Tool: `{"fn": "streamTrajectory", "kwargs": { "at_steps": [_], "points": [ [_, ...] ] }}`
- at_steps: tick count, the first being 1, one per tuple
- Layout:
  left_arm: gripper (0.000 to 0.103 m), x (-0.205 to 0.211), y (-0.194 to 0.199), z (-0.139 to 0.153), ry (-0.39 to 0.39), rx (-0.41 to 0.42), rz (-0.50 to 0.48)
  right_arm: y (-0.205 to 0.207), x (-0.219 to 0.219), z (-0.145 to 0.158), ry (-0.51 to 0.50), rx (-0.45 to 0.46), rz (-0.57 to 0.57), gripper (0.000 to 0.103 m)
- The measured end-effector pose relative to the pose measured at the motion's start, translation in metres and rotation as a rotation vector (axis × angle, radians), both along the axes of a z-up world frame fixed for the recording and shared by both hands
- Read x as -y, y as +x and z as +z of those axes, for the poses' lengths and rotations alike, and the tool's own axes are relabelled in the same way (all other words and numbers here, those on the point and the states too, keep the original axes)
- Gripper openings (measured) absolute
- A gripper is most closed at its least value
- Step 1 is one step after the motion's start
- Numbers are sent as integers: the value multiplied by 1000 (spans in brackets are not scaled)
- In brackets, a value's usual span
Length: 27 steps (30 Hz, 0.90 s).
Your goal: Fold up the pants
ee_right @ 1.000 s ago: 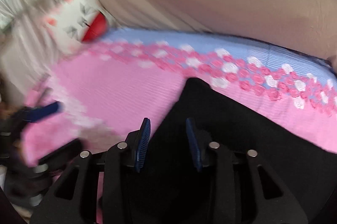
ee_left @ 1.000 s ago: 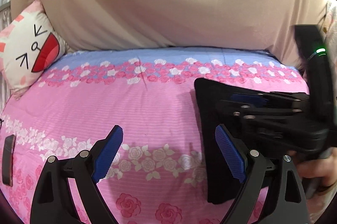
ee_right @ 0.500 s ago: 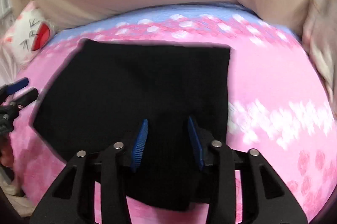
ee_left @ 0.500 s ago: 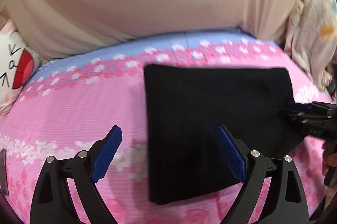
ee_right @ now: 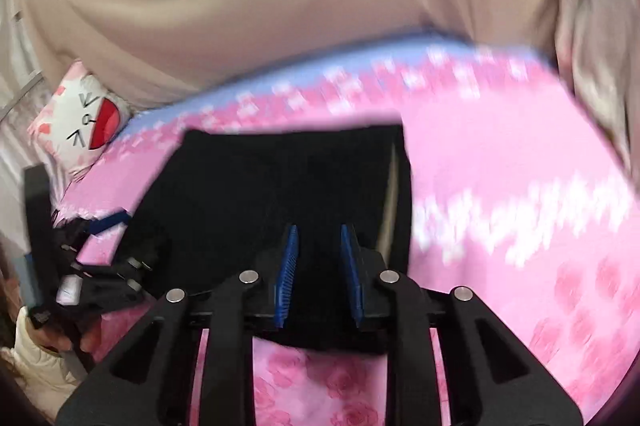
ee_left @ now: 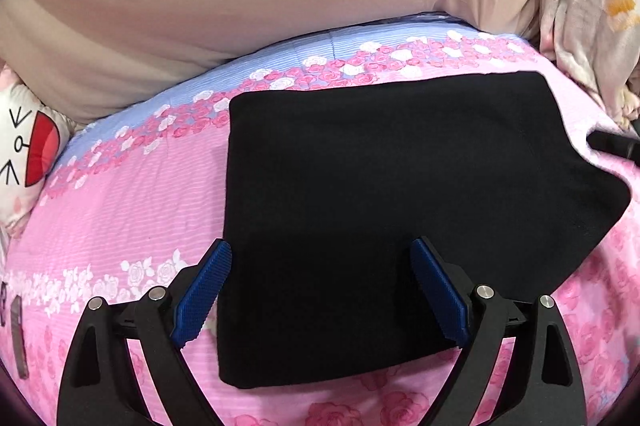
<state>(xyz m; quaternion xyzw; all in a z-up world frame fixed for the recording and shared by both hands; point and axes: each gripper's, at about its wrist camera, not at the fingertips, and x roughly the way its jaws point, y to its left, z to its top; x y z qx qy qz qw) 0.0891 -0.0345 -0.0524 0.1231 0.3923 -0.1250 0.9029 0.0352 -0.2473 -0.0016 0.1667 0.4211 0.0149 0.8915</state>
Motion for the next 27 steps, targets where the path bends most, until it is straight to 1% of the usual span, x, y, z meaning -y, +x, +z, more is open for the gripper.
{"fn": "streamTrajectory", "kwargs": {
  "at_steps": [1,2,4,6,7,8,9,10,11,12,13,15,16,17,19,20,21,22,23,24,26,27],
  "points": [
    [89,2,0,0,-2,0,4,8,-4,9,0,22,18,23],
    [89,4,2,1,1,3,6,19,-7,13,-16,33,32,23],
    [89,8,2,2,10,5,6,43,-13,9,-76,25,44,23],
    [89,11,0,4,9,9,-9,65,-14,-7,-82,-11,47,23],
    [89,12,0,4,10,10,-10,77,-11,-20,-96,-43,37,23],
    [89,12,0,4,10,11,-10,86,-4,-35,-128,-84,33,23],
    [89,13,-1,4,9,9,-11,92,0,-50,-166,-132,13,25],
    [89,12,0,4,10,9,-9,92,5,-53,-138,-135,3,25],
    [89,12,0,3,13,10,-8,86,9,-49,-92,-125,-15,26],
    [89,11,1,2,15,6,-8,81,9,-39,-71,-109,-28,28],
    [89,10,2,1,13,2,-5,69,3,-23,-70,-67,-19,29],
    [89,10,3,0,11,-3,0,46,-11,0,-68,-7,33,29],
    [89,10,3,0,13,-1,0,35,-16,5,-64,4,51,29],
    [89,11,3,0,15,-1,0,24,-21,6,-72,-1,64,32],
    [89,11,3,-1,19,0,-1,9,-25,-3,-105,-53,70,33],
    [90,11,3,-1,20,0,-2,2,-26,-12,-125,-91,70,33],
    [91,12,3,-1,20,1,-5,-3,-25,-28,-165,-148,58,33],
    [91,12,3,-2,18,1,-8,-9,-24,-35,-186,-150,51,33],
    [91,13,3,-2,18,0,-9,-12,-22,-37,-183,-128,52,33],
    [91,13,3,-2,24,3,-7,-14,-20,-37,-172,-121,48,33],
    [91,14,3,-3,30,5,-4,-15,-18,-34,-183,-129,35,34],
    [91,11,2,-1,29,3,3,-15,-17,-32,-188,-134,26,40]
  ]
}}
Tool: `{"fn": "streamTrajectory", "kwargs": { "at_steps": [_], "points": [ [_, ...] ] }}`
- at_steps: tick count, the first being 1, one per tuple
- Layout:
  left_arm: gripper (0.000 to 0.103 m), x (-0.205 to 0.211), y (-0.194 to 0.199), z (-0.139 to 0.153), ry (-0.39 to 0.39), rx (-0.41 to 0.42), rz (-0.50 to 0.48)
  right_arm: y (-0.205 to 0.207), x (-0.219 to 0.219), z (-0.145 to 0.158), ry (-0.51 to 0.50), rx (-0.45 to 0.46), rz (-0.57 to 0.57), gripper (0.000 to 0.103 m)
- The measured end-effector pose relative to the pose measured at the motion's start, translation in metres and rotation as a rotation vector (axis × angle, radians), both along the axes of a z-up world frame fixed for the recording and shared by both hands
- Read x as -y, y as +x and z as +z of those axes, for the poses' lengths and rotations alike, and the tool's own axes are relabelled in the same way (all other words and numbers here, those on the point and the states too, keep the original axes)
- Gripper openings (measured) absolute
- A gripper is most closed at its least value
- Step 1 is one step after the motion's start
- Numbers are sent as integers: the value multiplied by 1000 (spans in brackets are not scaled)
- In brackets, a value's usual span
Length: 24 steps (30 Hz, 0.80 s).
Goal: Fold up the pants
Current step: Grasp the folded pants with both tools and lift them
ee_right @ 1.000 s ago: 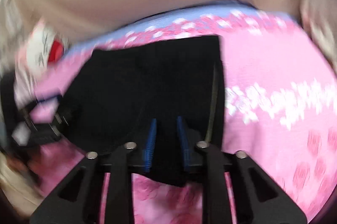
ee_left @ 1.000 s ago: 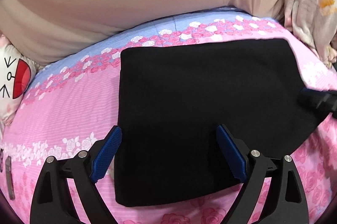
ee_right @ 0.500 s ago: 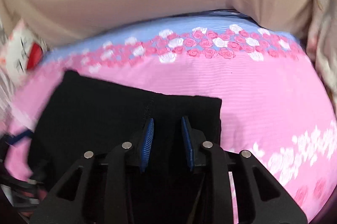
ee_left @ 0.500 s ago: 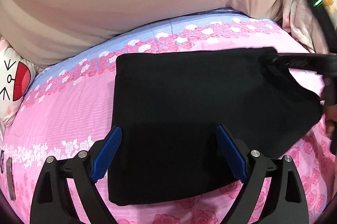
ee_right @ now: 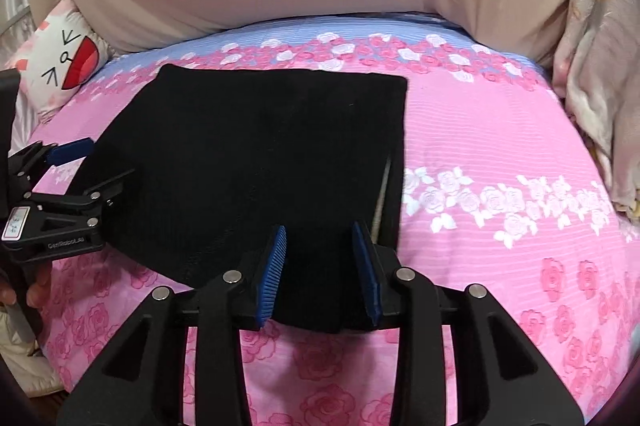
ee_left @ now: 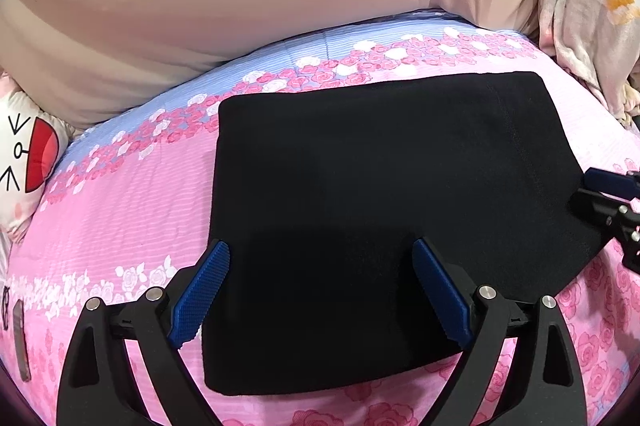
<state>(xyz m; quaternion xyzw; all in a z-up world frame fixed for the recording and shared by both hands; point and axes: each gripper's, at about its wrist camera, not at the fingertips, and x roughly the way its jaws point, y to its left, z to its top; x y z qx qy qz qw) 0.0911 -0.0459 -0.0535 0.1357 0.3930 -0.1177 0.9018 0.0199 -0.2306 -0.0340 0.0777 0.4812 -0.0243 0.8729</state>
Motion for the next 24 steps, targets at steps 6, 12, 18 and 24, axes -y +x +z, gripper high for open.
{"fn": "streamTrajectory", "kwargs": {
  "at_steps": [6,12,18,24],
  "points": [
    [92,-64,-1,26,-151,-31,63,-41,51,16,161,28,-137,61],
    [92,-130,22,2,-432,-300,84,-65,86,-4,419,-11,-181,83],
    [92,-107,34,-27,-565,-488,-55,-35,83,-38,664,-92,-103,93],
    [94,-76,53,-27,-520,-480,-105,-3,85,-48,794,-65,-68,97]
  ]
}}
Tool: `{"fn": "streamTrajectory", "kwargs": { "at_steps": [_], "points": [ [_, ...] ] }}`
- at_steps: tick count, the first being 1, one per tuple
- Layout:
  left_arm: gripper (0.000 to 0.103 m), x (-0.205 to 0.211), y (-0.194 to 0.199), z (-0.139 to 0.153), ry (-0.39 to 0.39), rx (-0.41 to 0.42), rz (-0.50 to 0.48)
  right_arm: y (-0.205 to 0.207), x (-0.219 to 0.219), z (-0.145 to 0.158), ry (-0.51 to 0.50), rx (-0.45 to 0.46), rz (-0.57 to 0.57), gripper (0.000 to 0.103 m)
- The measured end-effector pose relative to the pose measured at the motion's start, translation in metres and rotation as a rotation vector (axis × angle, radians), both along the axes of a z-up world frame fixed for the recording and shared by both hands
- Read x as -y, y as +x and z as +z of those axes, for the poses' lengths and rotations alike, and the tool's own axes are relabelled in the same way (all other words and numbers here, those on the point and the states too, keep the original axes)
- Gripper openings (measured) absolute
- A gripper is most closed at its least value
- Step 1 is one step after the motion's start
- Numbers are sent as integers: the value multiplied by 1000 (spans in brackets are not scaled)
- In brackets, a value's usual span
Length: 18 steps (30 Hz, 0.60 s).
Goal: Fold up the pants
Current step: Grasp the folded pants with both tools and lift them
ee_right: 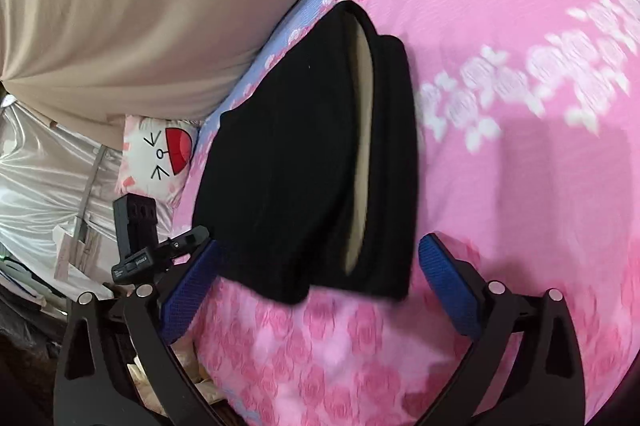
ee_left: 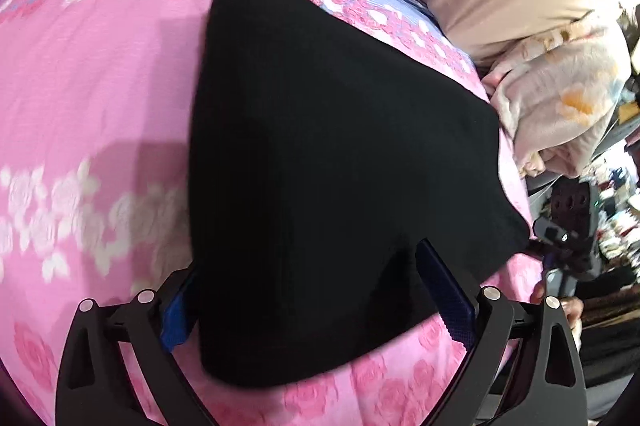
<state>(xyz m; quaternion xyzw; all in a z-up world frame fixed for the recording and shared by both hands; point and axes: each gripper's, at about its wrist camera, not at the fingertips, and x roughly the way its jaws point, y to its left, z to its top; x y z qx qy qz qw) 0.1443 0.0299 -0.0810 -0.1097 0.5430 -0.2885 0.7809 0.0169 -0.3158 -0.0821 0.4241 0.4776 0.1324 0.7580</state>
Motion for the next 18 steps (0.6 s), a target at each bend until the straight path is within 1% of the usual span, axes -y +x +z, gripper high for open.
{"fn": "streamTrajectory", "kwargs": {
  "at_steps": [1,2,3,4,5,6,8,9,11,13,15,16,18],
  "points": [
    [94,4,3,0,8,5,-5,7,-3,-1,-4,9,2,97],
    [93,8,5,0,16,12,-9,13,-8,-1,-30,16,6,89],
    [80,12,6,1,41,36,-8,20,-14,-1,-74,16,16,76],
    [76,13,7,1,61,56,-2,24,-22,0,-145,13,30,67],
    [64,14,8,2,55,60,-2,27,-27,0,-182,10,35,50],
    [51,12,9,2,26,56,7,28,-29,0,-181,5,37,46],
    [40,7,11,6,0,63,21,26,-32,7,-195,18,14,40],
    [36,6,9,12,1,71,24,25,-33,14,-200,31,6,38],
    [32,4,0,25,8,104,26,19,-37,35,-189,75,2,36],
    [30,-3,-18,41,-4,130,15,5,-47,60,-195,119,23,36],
    [30,-16,-44,51,-20,130,-2,-14,-57,74,-189,134,42,36],
    [30,-23,-60,52,-23,123,-13,-28,-63,76,-182,129,51,36],
    [30,-34,-83,46,-25,95,-23,-50,-70,71,-163,93,62,36]
  ]
}}
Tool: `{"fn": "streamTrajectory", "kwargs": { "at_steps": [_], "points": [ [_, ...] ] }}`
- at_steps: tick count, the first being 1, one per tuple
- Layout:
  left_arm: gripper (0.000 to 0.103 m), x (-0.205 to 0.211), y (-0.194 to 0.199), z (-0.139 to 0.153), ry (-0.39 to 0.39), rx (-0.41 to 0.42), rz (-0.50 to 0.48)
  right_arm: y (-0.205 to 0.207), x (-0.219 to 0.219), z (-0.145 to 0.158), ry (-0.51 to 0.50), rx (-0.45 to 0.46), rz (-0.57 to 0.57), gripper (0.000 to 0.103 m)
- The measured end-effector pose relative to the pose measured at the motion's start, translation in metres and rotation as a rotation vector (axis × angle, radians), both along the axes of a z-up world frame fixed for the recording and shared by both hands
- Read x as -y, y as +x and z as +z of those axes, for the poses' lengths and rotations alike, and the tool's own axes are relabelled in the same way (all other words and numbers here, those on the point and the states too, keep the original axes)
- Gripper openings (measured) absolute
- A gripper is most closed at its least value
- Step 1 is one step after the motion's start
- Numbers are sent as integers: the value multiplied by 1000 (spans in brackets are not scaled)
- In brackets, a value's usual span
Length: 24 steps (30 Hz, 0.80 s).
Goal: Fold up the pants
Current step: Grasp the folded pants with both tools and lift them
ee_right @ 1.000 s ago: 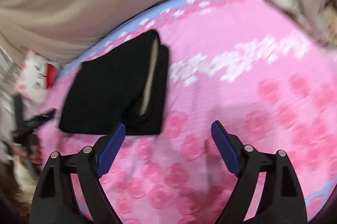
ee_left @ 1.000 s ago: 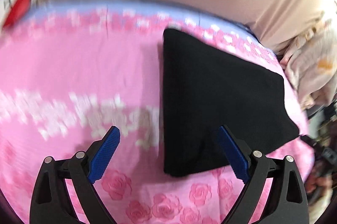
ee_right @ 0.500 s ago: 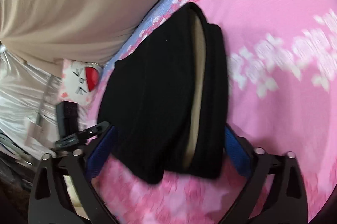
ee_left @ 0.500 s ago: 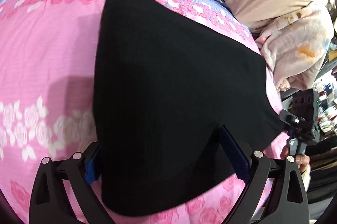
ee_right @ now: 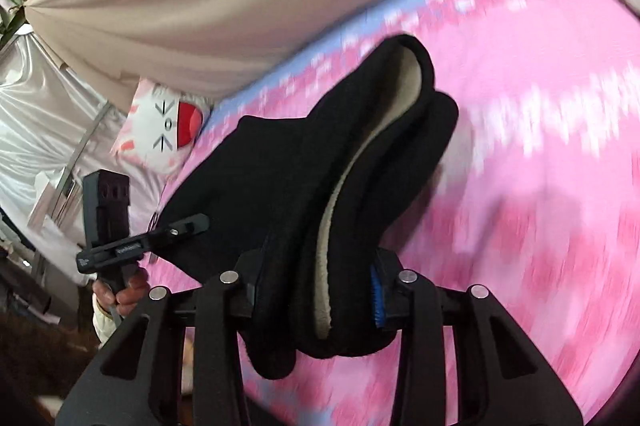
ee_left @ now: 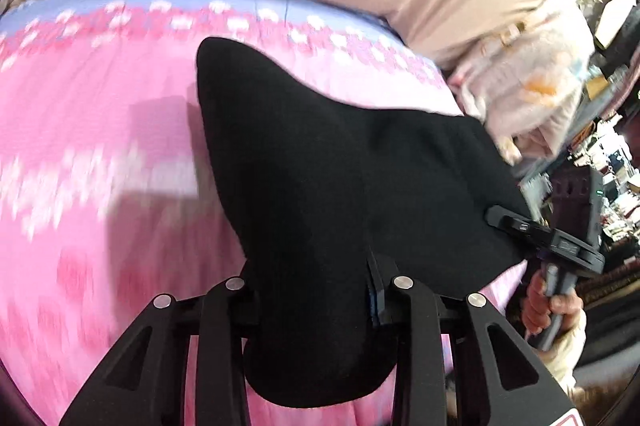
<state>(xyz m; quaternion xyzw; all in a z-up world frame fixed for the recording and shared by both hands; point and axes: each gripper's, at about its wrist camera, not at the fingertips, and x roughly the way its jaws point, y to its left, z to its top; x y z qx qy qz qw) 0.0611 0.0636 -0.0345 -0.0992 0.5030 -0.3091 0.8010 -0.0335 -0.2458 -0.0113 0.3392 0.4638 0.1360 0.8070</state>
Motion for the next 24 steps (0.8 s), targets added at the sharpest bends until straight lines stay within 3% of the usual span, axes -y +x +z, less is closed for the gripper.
{"fn": "streamTrajectory", "kwargs": {
  "at_steps": [4,6,8,10,12,13,15,17,20,24],
  "points": [
    [33,-14,-43,-32,67,-27,13,-38,-16,-38,24,-83,-25,39],
    [59,-13,-44,-46,88,-20,57,-42,-18,-49,13,-89,-35,55],
    [78,-15,-39,-56,81,-36,108,-37,-20,-53,29,-62,-55,62],
    [86,-14,-34,-60,44,-5,125,-29,-23,-55,-6,-52,-67,65],
    [87,-5,-35,-61,79,42,120,-22,-24,-60,-7,-32,-84,59],
    [85,-1,-36,-61,96,69,120,-19,-25,-61,-16,-33,-93,54],
    [52,-2,-39,-57,84,86,127,-16,-24,-59,8,-31,-103,39],
    [31,-8,-41,-41,56,114,129,-18,-26,-45,-17,-3,-100,34],
    [28,-14,-45,-12,25,160,104,-14,-36,-7,-50,70,-73,34],
    [28,-26,-51,52,-30,289,77,-3,-34,58,-82,197,-28,34]
  ]
}}
